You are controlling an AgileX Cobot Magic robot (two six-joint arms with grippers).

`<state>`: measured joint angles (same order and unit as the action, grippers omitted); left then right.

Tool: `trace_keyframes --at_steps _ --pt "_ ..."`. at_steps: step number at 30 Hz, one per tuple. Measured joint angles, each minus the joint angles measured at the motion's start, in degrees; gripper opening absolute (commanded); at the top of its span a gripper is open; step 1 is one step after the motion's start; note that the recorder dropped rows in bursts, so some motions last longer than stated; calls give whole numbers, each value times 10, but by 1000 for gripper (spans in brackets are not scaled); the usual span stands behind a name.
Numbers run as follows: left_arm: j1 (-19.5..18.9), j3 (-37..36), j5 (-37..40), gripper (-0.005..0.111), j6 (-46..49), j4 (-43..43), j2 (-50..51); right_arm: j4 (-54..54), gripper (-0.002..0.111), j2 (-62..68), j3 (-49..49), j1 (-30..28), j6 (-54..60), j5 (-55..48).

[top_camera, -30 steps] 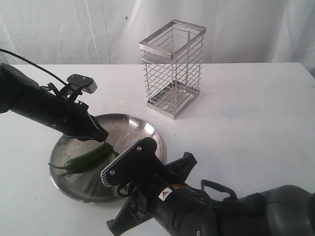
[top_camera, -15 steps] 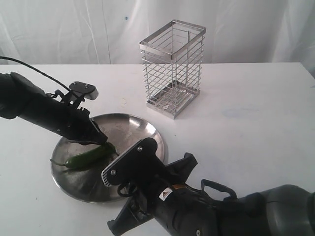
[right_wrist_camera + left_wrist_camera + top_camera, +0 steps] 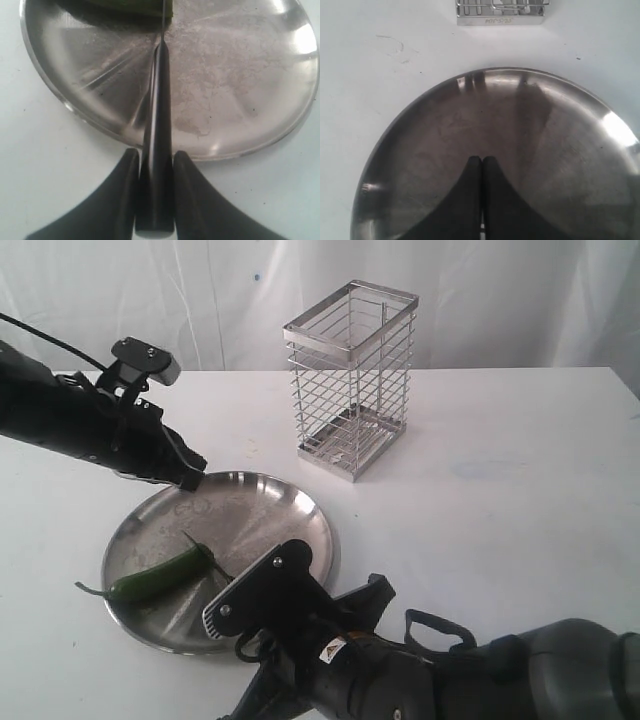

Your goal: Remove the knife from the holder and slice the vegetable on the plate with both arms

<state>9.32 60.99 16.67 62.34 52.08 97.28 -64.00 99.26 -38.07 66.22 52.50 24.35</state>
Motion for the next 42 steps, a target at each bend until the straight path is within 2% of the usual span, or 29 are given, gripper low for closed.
trace_keyframes --at_steps 8,16,33,42 --pt "0 0 8 0 -44 -65 24 -2 0 0 -2 -17 7 -10" --pt "0 0 8 0 -49 -67 32 -4 0 7 -48 -62 47 -69" --pt "0 0 -6 0 -49 -71 33 -6 0 52 -58 -66 66 -76" --pt "0 0 -10 0 -49 -76 73 -6 0 52 -58 -66 66 -77"
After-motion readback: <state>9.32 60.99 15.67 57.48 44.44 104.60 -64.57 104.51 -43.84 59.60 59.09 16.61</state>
